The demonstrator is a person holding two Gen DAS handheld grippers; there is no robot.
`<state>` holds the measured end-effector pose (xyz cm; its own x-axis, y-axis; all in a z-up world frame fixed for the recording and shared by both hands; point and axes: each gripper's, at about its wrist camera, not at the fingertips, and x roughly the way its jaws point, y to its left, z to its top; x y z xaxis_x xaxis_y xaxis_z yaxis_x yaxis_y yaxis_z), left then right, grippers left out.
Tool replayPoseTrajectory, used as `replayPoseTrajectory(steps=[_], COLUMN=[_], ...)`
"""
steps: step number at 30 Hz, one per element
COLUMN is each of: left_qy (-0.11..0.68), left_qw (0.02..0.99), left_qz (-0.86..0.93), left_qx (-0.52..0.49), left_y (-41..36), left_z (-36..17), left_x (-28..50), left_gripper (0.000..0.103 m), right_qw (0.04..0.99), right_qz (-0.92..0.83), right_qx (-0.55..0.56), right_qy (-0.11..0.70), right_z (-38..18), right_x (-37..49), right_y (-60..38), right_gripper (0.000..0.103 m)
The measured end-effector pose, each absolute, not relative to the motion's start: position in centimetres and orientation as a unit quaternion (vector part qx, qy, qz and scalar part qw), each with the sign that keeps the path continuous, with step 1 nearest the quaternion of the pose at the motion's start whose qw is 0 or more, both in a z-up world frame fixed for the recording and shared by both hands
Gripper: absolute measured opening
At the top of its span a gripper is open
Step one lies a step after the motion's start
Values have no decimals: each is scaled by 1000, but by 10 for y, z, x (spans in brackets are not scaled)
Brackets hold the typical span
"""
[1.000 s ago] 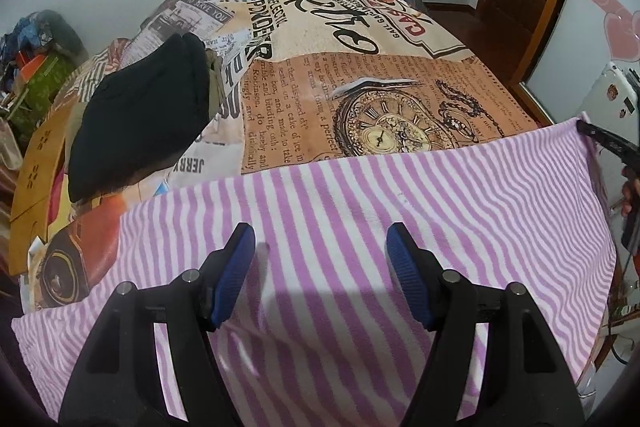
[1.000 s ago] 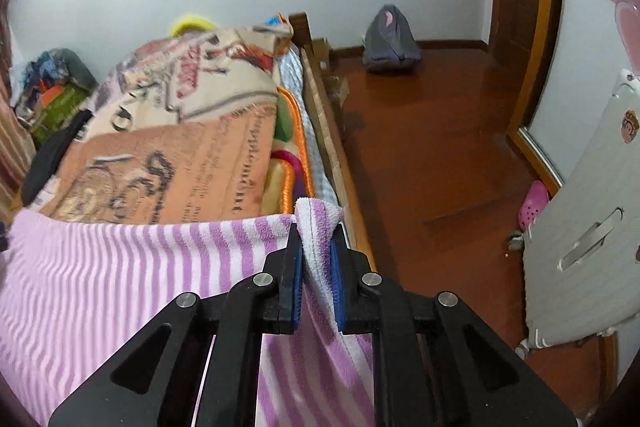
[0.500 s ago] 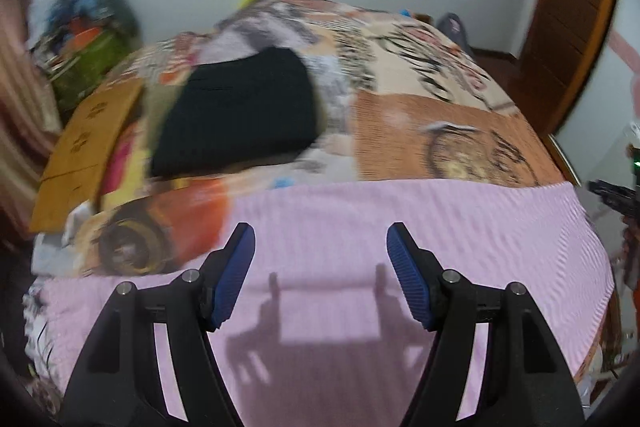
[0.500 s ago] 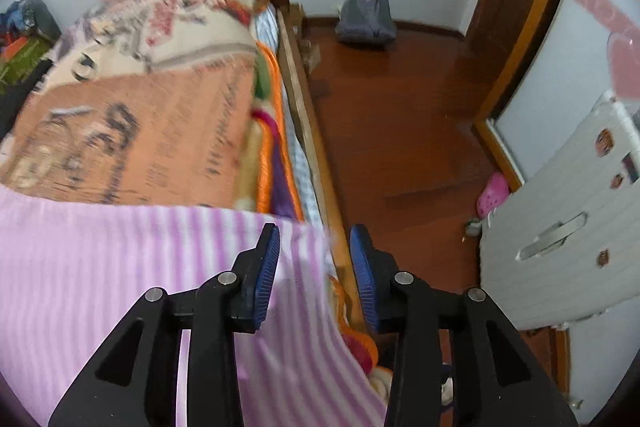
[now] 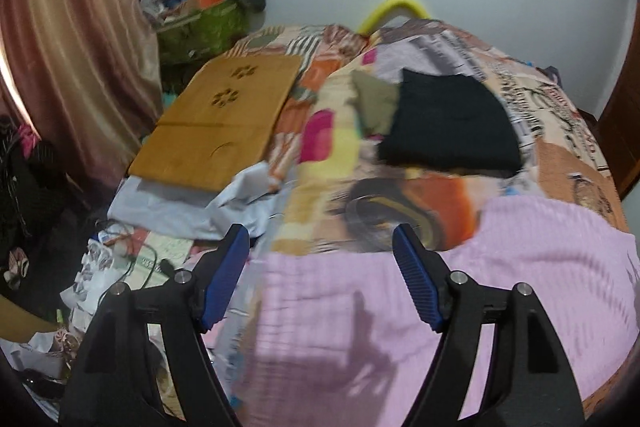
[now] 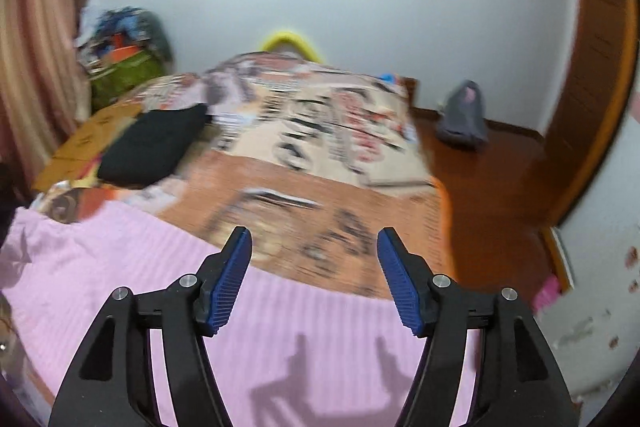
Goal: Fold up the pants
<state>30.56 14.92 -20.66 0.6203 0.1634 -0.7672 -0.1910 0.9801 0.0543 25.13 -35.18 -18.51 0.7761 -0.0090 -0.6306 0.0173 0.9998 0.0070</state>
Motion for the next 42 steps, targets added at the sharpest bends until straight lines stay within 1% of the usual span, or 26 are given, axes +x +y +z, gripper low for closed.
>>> replayPoseTrajectory(steps=[4,8,13,21,22,24,28,29,30,31,32,33,34,37,42], left_qy=[453,480,495,509,505,497,475,469,465,464,464,464,464,452,431], left_qw=[885,871,862,852,854,858,872,875,878,878,878,877,877,884,897], left_qz=[100,76,12,-29,-30,-32,-33,-35,-37,-40,-42,-44,-44,-39,-25], left_qx=[-38,-74,-111,-118,-121,-123,-115,-111,-109,-109,-112,-115,-116,-111,-94], left_y=[193,212,210,201,202,204,205,206,207,208,209,210,211,210,211], left_z=[-241,-274,-299,-315,-315,-313,-303,-301,-298,-297,-296,-296,-295,-287,-268], left_x=[313,324,332,340,339,336,328,326,324,323,323,323,323,320,322], left_gripper=[74,74,74,74,73,67,50,45,42,38,36,34,32,31,31], right_qw=[936,926,902,853,844,834,809,806,805,804,802,801,802,816,860], right_qz=[41,90,156,223,232,239,246,252,257,259,261,262,260,258,236], right_qx=[10,-12,-43,-73,-80,-92,-103,-105,-106,-106,-104,-100,-99,-90,-107], right_qy=[349,367,400,465,476,488,523,525,524,524,527,530,528,509,439], right_z=[-190,-198,-223,-270,-278,-288,-307,-307,-305,-304,-303,-302,-301,-293,-265], right_x=[286,318,360,410,416,423,431,430,429,427,426,424,423,418,410], right_y=[-293,-235,-167,-96,-87,-77,-65,-63,-63,-62,-63,-65,-67,-73,-73], right_gripper=[61,62,61,61,61,61,61,58,49,36,27,15,12,9,8])
